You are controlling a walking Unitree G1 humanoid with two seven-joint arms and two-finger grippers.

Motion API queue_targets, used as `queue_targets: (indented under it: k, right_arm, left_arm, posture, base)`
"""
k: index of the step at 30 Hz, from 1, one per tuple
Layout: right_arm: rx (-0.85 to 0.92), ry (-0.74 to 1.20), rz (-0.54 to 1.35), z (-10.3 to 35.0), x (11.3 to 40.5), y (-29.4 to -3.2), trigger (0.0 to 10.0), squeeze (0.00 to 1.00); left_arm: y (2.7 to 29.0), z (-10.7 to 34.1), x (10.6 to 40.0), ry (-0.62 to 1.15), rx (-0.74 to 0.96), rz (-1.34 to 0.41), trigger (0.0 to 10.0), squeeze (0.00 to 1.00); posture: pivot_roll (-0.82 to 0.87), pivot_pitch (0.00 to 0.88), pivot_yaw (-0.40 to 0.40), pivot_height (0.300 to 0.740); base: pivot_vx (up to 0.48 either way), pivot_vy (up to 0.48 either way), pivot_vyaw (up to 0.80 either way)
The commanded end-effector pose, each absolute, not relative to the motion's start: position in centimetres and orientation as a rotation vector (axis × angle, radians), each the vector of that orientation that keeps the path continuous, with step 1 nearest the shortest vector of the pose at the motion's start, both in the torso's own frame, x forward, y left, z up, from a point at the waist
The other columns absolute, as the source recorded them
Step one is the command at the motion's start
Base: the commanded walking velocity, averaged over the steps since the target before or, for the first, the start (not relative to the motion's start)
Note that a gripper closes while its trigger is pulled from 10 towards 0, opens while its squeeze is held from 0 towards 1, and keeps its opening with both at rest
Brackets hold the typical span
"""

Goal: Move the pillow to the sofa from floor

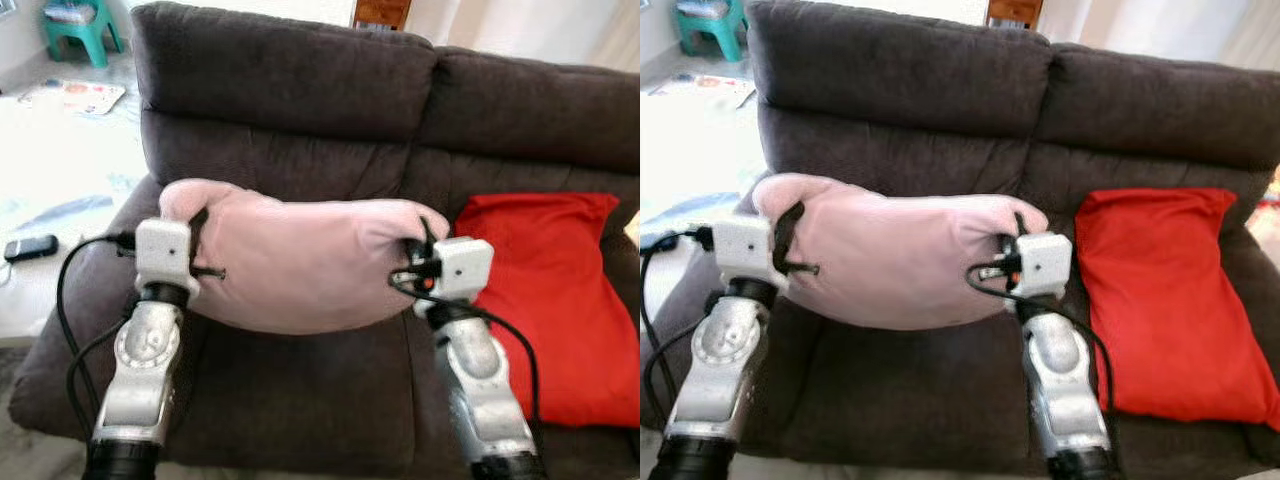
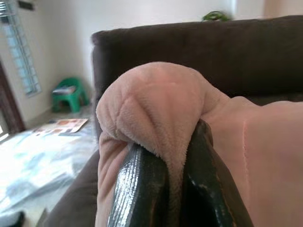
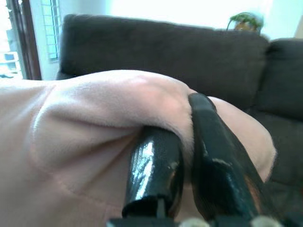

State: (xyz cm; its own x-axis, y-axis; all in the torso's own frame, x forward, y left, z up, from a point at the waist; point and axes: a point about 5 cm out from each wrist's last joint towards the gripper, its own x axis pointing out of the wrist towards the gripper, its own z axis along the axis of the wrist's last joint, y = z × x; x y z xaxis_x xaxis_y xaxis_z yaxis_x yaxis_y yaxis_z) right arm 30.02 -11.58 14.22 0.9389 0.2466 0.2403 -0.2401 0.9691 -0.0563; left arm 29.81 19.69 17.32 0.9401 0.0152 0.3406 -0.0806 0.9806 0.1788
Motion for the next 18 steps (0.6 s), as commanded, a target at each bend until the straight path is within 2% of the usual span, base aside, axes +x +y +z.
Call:
queue_targets:
  k: [1,10,18]
  right_arm:
    - [-0.026,-0.289,0.21,15.09,30.13,-12.72,10.0,0.0]
    - [-0.03,-0.272,0.204,14.91,30.32,-12.76,10.0,0.0]
    - [-0.031,-0.262,0.202,14.75,30.24,-12.85,10.0,0.0]
  left_arm:
    - [18.73,17.67,29.84,-0.362,0.175,0.017,10.0,0.0]
    - [18.67,17.17,29.94,-0.334,0.152,0.008,10.0,0.0]
    - [18.67,16.9,29.81,-0.322,0.151,0.01,10.0,0.0]
  posture:
    - [0.14,0.055,-0.097,0.74]
    - [0.14,0.059,-0.099,0.74]
    - [0.14,0.063,-0.1,0.74]
  base:
    - [0.0,0.0,0.0]
    - [0.0,0.0,0.0]
    - [0.0,0.259,0.0]
